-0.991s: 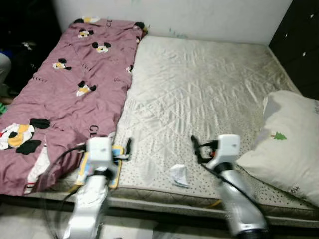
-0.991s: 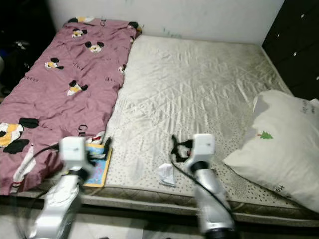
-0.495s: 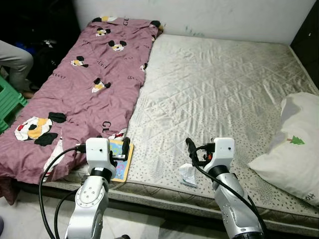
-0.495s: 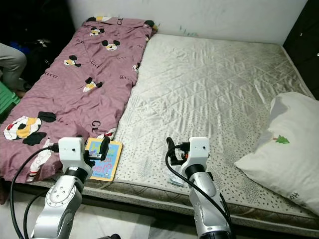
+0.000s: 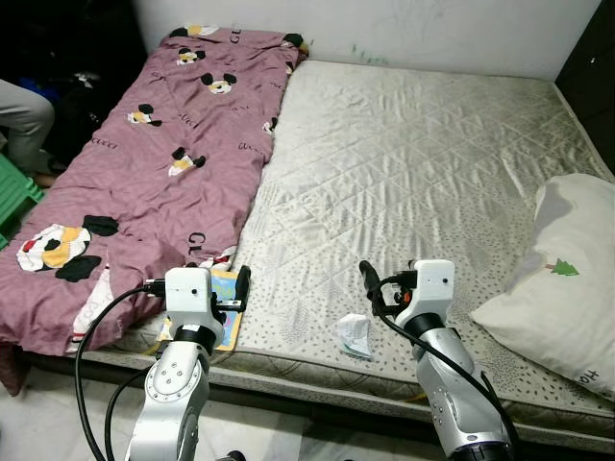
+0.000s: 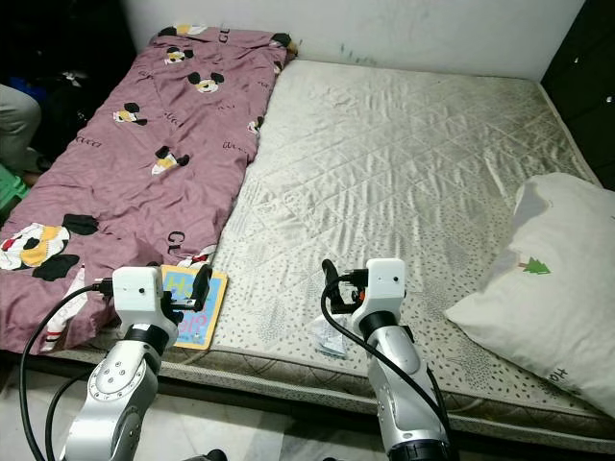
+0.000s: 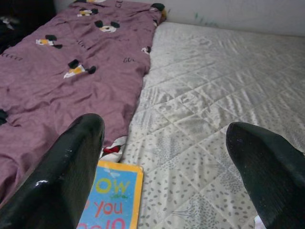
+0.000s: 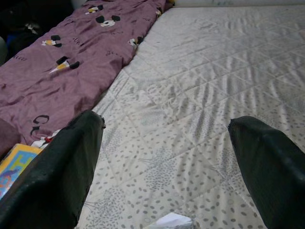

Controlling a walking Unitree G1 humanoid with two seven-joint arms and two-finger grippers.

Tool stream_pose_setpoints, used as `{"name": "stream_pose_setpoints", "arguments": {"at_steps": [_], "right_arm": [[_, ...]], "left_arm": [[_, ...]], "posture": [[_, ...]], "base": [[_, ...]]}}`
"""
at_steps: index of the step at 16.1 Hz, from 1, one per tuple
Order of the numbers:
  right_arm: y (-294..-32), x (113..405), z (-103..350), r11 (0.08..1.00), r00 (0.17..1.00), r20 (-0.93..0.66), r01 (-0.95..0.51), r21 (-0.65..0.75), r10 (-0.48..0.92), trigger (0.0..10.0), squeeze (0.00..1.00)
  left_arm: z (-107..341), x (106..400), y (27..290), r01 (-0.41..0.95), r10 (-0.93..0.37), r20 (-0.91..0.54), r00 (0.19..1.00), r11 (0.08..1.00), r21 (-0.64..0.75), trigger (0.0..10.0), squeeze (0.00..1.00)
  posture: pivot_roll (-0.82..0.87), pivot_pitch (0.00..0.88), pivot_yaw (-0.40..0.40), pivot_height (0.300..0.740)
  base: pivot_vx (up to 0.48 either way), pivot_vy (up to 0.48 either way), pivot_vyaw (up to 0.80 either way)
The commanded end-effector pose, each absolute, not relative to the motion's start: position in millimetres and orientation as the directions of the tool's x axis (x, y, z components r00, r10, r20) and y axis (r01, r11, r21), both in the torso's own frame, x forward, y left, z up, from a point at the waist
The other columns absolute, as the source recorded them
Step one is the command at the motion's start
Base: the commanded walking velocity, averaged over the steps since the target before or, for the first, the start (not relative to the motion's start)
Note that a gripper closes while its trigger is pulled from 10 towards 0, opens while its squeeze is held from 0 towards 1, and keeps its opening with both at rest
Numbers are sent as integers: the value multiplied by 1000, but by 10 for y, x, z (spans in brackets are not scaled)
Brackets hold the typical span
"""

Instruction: Clean up the room

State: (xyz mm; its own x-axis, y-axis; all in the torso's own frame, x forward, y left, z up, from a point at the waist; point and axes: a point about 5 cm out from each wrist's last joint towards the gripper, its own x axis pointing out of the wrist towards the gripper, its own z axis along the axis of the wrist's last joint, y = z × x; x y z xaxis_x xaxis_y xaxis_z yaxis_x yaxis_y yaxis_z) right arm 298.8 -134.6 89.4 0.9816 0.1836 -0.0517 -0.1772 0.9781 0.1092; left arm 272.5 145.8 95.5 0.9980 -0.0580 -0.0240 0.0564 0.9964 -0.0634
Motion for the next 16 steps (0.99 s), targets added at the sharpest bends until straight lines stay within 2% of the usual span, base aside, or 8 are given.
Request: {"name": "stream_pose_setpoints", "arguments": {"at_steps": [1,4,8,16], "right_arm": [[-1347,2964,911,976,982,-46,-179,122,186,10000,0],[-1331,2940,917,974,979,-42,-196,114,202,10000,0],[-1324,2938,918,973,977,-44,-201,112,207,10000,0],[-1313,2938,917,972,975,-49,-209,106,215,10000,0]], "left_arm": [[943,2708,1498,33,-36,-36,999,997,-71,10000,0],[946,2706,1501,27,-30,-38,999,997,-72,10000,0],[943,2705,1499,24,-27,-41,999,997,-72,10000,0],[947,2717,1495,22,-25,-42,999,997,-69,10000,0]], "posture": [[-6,183,-16,740],[-9,195,-16,740],[-9,197,-17,715],[-10,195,-18,625]], "base": [[0,0,0],[0,0,0],[0,0,0],[0,0,0]]}}
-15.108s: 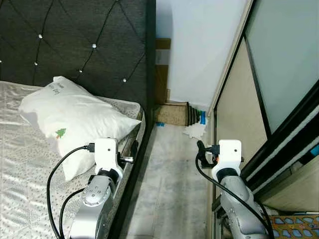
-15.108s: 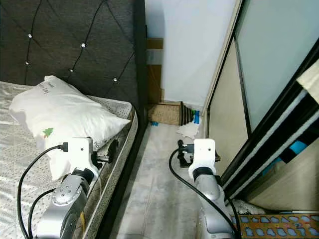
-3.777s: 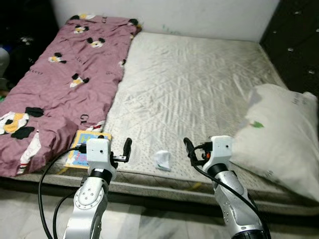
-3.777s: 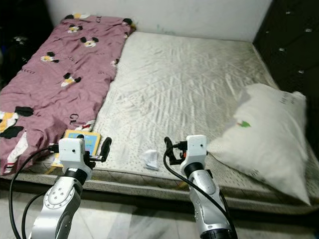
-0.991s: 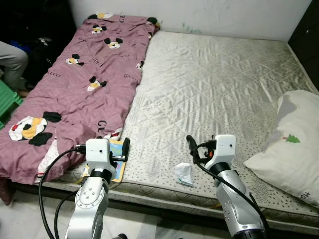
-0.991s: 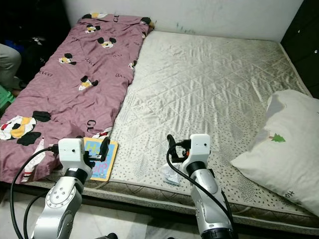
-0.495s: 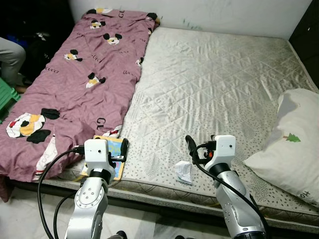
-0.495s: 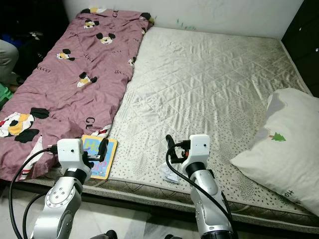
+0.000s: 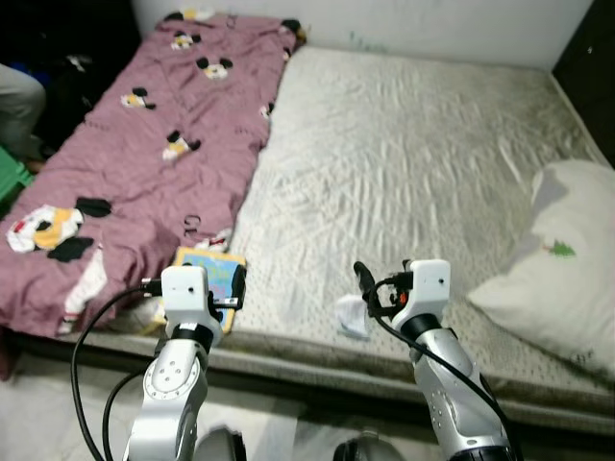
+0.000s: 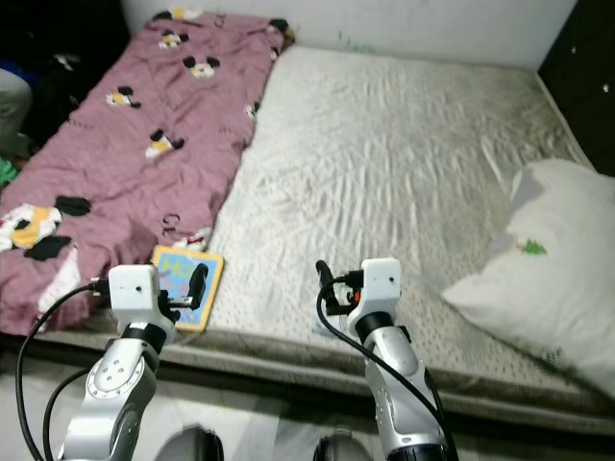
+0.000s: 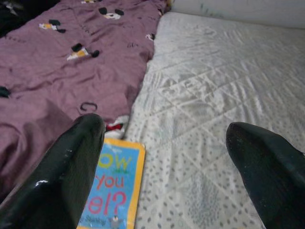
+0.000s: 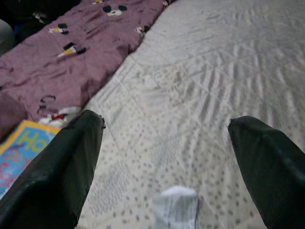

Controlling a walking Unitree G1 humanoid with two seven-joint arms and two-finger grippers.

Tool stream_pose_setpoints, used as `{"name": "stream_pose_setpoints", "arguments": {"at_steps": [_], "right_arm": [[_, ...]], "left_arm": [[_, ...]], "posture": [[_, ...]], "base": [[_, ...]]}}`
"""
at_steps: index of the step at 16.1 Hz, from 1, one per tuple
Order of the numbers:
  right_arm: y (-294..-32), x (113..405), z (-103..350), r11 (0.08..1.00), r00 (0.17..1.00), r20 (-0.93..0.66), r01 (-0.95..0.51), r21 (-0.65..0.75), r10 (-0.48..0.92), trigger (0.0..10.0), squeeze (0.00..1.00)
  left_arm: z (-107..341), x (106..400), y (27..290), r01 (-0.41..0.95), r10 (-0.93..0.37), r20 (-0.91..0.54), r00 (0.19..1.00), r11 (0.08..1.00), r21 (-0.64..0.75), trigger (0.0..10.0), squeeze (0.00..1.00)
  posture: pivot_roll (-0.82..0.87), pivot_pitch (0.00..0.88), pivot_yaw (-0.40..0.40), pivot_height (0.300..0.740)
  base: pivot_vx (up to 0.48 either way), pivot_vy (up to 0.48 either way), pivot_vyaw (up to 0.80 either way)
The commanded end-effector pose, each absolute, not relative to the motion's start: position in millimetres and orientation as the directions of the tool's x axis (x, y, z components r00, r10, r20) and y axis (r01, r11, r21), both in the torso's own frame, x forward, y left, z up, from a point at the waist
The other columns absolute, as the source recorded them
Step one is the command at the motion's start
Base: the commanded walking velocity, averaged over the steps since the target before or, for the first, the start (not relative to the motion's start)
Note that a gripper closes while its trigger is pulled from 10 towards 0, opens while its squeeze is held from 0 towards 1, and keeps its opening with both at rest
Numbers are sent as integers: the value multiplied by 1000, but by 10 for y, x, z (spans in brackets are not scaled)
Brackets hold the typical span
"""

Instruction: Clean up the room

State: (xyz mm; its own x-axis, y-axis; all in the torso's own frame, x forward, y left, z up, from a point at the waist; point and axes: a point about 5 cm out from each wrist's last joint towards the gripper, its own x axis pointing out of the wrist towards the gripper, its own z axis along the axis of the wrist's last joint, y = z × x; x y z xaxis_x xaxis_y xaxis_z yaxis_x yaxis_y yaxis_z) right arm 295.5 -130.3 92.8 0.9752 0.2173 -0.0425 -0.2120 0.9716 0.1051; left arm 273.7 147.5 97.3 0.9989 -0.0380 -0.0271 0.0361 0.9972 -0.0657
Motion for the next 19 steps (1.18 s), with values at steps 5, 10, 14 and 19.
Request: {"name": "stream_pose_setpoints", "arguments": {"at_steps": [5,10,14,19], "right_arm": [[-1309,2938,916,971,975,-49,-212,109,219,10000,0],[-1293,2930,907,969,972,-52,-224,104,230,10000,0],[-1280,2921,906,967,970,-49,-231,107,237,10000,0],[-1280,2913,893,967,970,-53,-229,107,236,10000,0]], "left_arm": [[947,2721,1500,9,-11,-42,999,998,-59,10000,0],[943,2722,1500,11,-13,-41,999,998,-56,10000,0],[939,2717,1499,9,-12,-42,999,999,-54,10000,0],[936,2709,1496,7,-9,-42,999,999,-54,10000,0]], "posture": [[-10,194,-18,620],[-10,186,-17,606],[-8,184,-17,566],[-8,188,-17,561]], "base": [[0,0,0],[0,0,0],[0,0,0],[0,0,0]]}}
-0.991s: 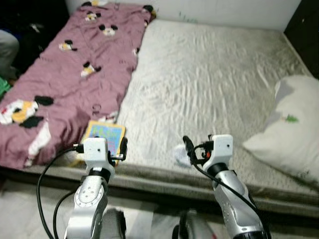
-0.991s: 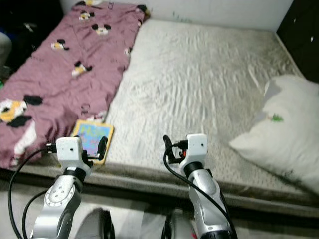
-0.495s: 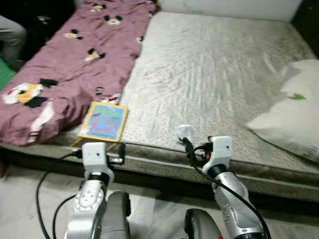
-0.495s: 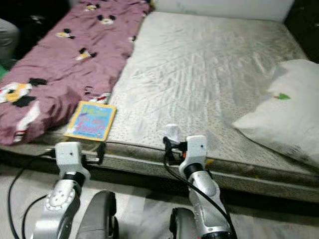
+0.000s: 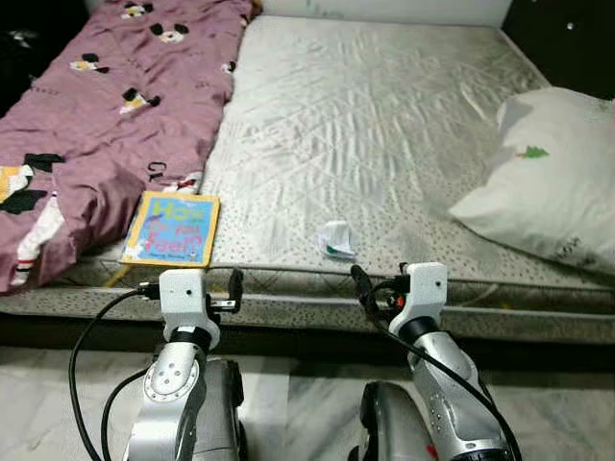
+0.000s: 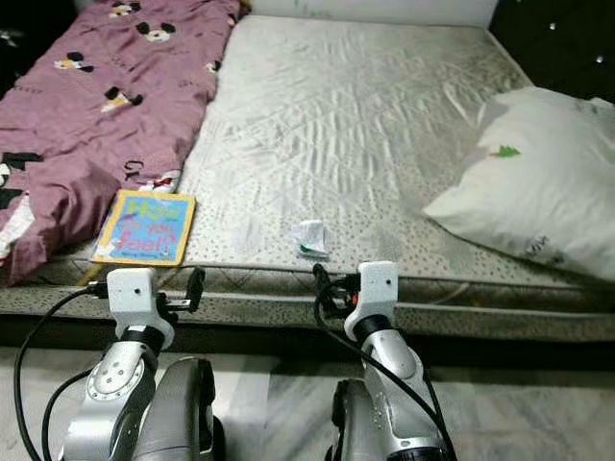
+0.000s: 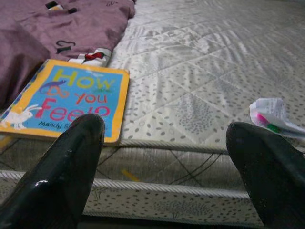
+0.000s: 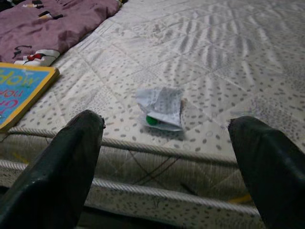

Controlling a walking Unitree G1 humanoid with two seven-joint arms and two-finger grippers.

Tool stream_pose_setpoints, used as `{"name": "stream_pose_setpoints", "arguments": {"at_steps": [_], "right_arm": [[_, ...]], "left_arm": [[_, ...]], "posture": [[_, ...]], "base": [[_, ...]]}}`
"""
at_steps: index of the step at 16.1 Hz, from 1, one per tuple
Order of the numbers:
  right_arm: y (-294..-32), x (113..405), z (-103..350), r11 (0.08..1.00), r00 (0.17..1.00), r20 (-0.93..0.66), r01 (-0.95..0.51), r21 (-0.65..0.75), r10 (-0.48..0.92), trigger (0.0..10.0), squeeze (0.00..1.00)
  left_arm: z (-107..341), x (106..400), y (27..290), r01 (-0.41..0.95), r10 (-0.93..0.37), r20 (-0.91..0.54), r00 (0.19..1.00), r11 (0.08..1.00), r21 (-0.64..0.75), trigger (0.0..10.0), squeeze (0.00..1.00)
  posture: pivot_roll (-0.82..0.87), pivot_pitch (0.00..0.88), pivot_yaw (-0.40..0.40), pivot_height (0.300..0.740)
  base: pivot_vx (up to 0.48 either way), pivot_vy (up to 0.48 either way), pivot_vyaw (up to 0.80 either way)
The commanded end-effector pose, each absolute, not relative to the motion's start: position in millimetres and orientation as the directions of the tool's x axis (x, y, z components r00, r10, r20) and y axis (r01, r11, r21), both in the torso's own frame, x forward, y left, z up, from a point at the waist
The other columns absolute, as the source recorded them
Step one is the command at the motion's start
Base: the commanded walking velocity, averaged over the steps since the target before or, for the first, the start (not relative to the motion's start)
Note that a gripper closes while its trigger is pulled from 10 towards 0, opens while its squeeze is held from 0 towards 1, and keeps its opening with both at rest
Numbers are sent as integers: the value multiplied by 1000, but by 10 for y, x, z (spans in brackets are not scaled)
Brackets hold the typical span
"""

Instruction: Clean up the room

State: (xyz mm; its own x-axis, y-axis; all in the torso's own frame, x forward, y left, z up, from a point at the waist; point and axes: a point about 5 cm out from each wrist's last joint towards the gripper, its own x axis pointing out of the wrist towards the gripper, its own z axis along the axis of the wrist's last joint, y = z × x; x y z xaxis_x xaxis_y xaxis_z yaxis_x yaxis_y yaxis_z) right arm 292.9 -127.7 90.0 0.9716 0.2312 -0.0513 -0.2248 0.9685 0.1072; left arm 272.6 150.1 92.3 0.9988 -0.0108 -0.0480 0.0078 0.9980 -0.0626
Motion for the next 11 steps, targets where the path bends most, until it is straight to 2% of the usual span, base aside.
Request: {"name": "stream_pose_setpoints", "arguments": {"at_steps": [1,4,11], "right_arm": [[-1271,2912,894,965,969,-48,-237,112,244,10000,0],[-1277,2912,898,966,970,-47,-234,110,240,10000,0],[-1309,2936,924,969,973,-38,-224,107,230,10000,0]], "left_arm": [[938,2710,1497,5,-7,-42,999,998,-55,10000,0],[941,2713,1494,5,-8,-41,999,998,-58,10000,0],[969,2713,1489,27,-29,-22,999,996,-85,10000,0]], "posture": [[-9,194,-18,551],[-11,198,-19,531],[-17,203,-22,531]], "base": [[0,0,0],[0,0,0],[0,0,0]]}}
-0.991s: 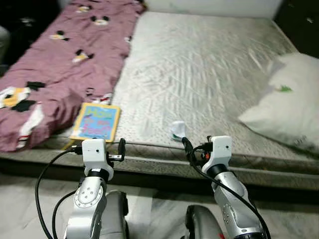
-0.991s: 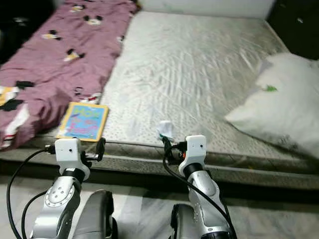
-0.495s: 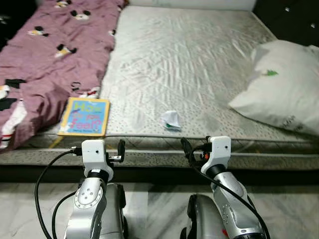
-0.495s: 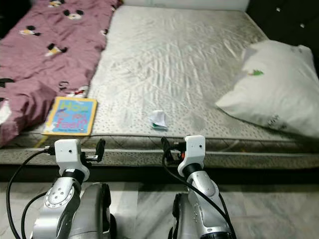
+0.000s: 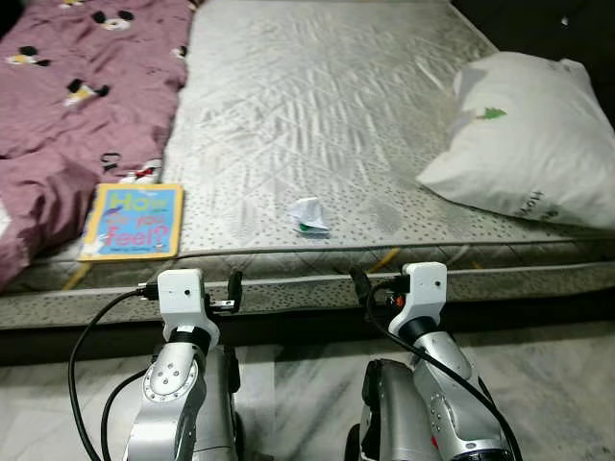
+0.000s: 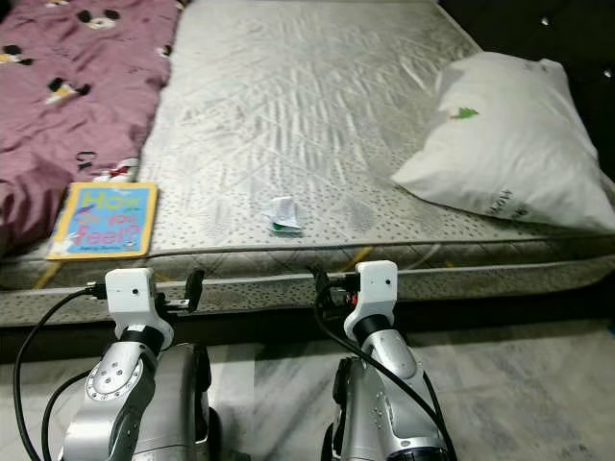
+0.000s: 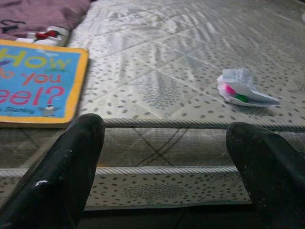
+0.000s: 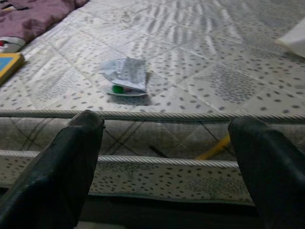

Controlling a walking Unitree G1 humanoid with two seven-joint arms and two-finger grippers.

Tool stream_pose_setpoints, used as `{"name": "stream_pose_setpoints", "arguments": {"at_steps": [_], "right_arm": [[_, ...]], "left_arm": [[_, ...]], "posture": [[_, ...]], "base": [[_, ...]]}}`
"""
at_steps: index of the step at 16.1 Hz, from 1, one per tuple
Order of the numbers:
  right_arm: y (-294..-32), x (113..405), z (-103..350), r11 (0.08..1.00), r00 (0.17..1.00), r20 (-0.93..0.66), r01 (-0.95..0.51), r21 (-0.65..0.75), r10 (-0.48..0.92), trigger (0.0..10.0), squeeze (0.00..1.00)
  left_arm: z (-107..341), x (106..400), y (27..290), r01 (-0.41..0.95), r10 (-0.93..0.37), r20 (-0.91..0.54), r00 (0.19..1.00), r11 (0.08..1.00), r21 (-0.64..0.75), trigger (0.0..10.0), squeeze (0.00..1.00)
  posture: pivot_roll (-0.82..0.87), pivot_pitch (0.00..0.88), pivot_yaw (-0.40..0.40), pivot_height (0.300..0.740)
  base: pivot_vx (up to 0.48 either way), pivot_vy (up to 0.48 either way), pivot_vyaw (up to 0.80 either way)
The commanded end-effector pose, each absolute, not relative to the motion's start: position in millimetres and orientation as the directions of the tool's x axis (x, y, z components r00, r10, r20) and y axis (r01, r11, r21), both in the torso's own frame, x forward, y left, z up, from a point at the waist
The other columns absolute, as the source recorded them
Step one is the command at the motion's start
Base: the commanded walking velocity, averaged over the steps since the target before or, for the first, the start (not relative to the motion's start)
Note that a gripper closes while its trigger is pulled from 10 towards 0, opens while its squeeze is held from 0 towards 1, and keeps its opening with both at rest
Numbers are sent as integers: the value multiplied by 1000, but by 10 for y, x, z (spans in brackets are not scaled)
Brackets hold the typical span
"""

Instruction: Clean up the room

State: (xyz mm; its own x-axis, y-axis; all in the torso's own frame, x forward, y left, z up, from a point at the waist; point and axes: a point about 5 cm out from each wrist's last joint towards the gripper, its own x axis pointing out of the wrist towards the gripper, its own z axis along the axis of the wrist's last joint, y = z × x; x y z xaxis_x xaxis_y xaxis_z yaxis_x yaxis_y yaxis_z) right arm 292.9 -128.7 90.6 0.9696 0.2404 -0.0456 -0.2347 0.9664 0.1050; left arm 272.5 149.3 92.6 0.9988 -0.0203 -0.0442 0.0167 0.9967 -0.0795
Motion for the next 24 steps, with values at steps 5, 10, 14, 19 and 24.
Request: {"name": "stream_pose_setpoints", "arguments": {"at_steps": [5,10,14,19,24], "right_arm": [[-1234,2928,954,954,955,-18,-294,58,296,10000,0],[-1252,2928,942,959,960,-18,-277,60,278,10000,0],[-1258,2937,932,960,961,-19,-273,64,275,10000,0],[-1237,2924,905,958,958,-26,-282,59,284,10000,0],[-1228,2930,905,957,958,-26,-284,54,286,10000,0]], "left_arm": [[970,2725,1479,39,-42,-21,999,995,-92,10000,0],[958,2724,1479,39,-41,-26,999,995,-96,10000,0],[953,2720,1479,39,-42,-27,999,995,-95,10000,0],[931,2707,1475,46,-49,-33,998,994,-98,10000,0],[929,2706,1468,51,-54,-35,998,994,-101,10000,0]], "posture": [[-19,202,-20,531],[-17,197,-21,531],[-13,193,-21,531],[-10,186,-17,531],[-10,189,-21,531]], "base": [[0,0,0],[0,0,588],[0,0,120],[0,0,0],[0,0,0]]}}
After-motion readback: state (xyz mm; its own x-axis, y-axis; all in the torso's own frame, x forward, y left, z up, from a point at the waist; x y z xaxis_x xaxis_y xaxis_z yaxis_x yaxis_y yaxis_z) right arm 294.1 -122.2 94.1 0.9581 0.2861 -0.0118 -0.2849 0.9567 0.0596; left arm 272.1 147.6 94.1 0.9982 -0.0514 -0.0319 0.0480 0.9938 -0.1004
